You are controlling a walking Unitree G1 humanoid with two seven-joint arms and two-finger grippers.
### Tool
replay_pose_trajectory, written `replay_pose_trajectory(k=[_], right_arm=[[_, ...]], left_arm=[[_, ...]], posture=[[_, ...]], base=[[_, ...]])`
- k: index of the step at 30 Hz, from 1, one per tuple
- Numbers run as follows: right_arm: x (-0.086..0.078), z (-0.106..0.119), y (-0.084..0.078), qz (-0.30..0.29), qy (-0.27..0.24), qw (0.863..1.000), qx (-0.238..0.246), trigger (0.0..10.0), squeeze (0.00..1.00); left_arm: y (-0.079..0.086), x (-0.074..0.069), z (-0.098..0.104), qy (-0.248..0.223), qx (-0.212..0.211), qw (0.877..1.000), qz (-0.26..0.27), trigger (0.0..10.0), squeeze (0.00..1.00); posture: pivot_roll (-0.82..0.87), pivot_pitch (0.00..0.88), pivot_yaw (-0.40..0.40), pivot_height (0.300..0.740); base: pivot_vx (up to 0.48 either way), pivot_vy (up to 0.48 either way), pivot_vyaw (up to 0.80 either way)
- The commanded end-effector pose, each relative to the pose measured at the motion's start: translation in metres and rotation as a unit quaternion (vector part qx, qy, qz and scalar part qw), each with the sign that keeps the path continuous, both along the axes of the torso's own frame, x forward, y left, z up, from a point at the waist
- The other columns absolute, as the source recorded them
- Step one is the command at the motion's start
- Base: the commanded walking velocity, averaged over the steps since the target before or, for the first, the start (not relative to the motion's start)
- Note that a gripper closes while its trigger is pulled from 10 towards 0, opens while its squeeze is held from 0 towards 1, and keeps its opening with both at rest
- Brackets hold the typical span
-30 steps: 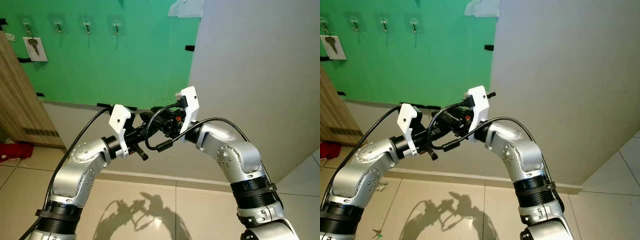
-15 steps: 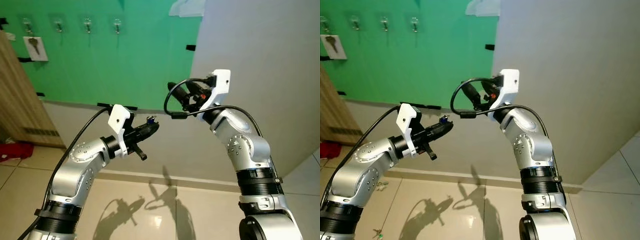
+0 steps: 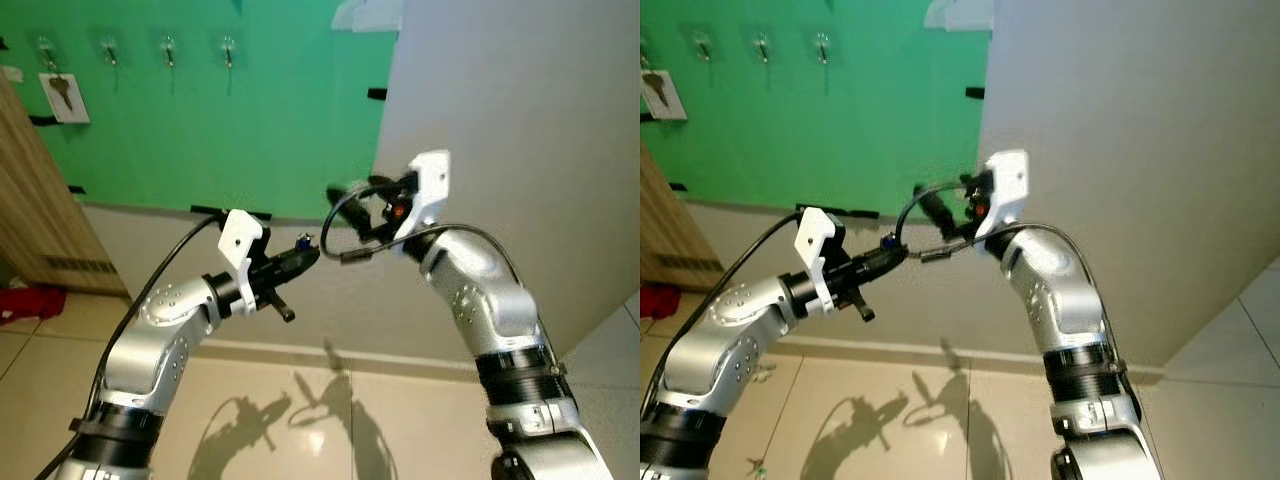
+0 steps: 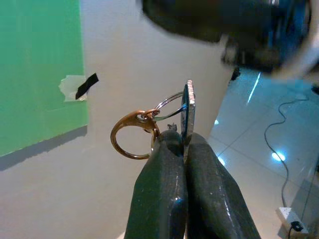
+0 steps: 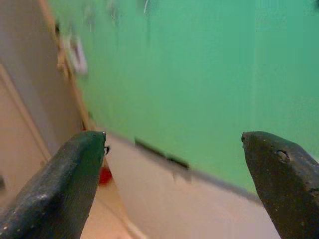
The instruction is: Hang keys on a hook
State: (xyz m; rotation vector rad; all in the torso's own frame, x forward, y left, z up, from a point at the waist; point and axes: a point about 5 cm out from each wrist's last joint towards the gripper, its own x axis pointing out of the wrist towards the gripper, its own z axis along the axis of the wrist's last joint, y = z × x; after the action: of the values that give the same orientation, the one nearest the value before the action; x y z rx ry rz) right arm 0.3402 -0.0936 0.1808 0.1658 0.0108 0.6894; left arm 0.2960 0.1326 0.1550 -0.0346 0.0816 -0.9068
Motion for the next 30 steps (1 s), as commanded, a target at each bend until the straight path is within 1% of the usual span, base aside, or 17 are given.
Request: replay_pose_trajectory(k=[1,3,4,5,6,8,11,14,16,21,23,27,30], right_arm=[[-0.001,0.0,-0.002,0.003,-0.012,1.0,-0.018,10.0,0.0],[-0.003,-0.006,-0.002,0.018,0.005,1.0,-0.023,10.0,0.0],[-0.003,-0.006,-0.002,0.018,0.005,1.0,-0.023,10.0,0.0],[-0.008,-0.019,-0.002,0.041,0.03,0.997,-0.058,10.0,0.0],[-0.008,-0.019,-0.002,0.041,0.03,0.997,-0.058,10.0,0.0],[-0.012,-0.031,-0.002,0.058,0.055,0.993,-0.083,10.0,0.0],[-0.013,-0.039,0.0,0.059,0.064,0.992,-0.094,10.0,0.0],[-0.014,-0.04,0.002,0.061,0.065,0.991,-0.095,10.0,0.0],[-0.016,-0.043,0.008,0.07,0.068,0.991,-0.096,10.0,0.0],[-0.016,-0.041,0.014,0.075,0.063,0.991,-0.093,10.0,0.0],[-0.012,-0.032,0.021,0.068,0.048,0.994,-0.069,10.0,0.0],[-0.009,-0.026,0.025,0.057,0.04,0.996,-0.051,10.0,0.0],[-0.006,-0.025,0.025,0.045,0.034,0.997,-0.05,10.0,0.0]], left_arm=[[0.002,0.0,0.004,-0.021,0.023,1.0,-0.001,0.0,0.0],[0.005,0.001,0.005,-0.027,0.04,0.999,0.001,0.0,0.0],[0.005,0.001,0.005,-0.027,0.04,0.999,0.001,0.0,0.0],[0.008,0.002,0.007,-0.03,0.04,0.999,0.003,0.0,0.0],[0.008,0.002,0.007,-0.03,0.04,0.999,0.003,0.0,0.0],[0.009,0.003,0.009,-0.031,0.039,0.999,0.005,0.0,0.0],[0.008,0.003,0.009,-0.032,0.038,0.999,0.004,0.0,0.0],[0.007,0.002,0.009,-0.033,0.039,0.999,0.003,0.0,0.0],[0.006,0.001,0.008,-0.033,0.039,0.999,0.0,0.0,0.0],[0.006,0.001,0.008,-0.032,0.039,0.999,-0.001,0.0,0.0],[0.003,-0.001,0.007,-0.031,0.039,0.999,-0.005,0.0,0.0],[0.002,-0.001,0.006,-0.029,0.038,0.999,-0.007,0.0,0.0],[0.001,-0.002,0.005,-0.028,0.037,0.999,-0.008,0.0,0.0]], posture=[[-0.03,0.0,-0.009,0.74],[-0.03,0.0,-0.009,0.74],[-0.03,0.0,-0.009,0.74],[-0.03,0.0,-0.005,0.74],[-0.03,0.0,-0.005,0.74],[-0.03,0.0,-0.004,0.74],[-0.03,0.0,-0.002,0.74],[-0.03,0.0,-0.001,0.74],[-0.03,0.0,-0.002,0.74],[-0.03,0.0,-0.001,0.74],[-0.03,0.0,-0.003,0.74],[-0.03,0.0,-0.003,0.74],[-0.03,0.0,-0.008,0.74]], base=[[0.0,0.0,0.0],[0.0,0.0,0.0],[0.0,0.0,0.0],[0.0,0.0,0.0],[0.0,0.0,0.0],[0.0,0.0,0.0],[0.0,0.0,0.0],[0.0,0.0,0.0],[0.0,0.0,0.0],[0.0,0.0,0.0],[0.0,0.0,0.0],[0.0,0.0,0.0],[0.0,0.0,0.0]])
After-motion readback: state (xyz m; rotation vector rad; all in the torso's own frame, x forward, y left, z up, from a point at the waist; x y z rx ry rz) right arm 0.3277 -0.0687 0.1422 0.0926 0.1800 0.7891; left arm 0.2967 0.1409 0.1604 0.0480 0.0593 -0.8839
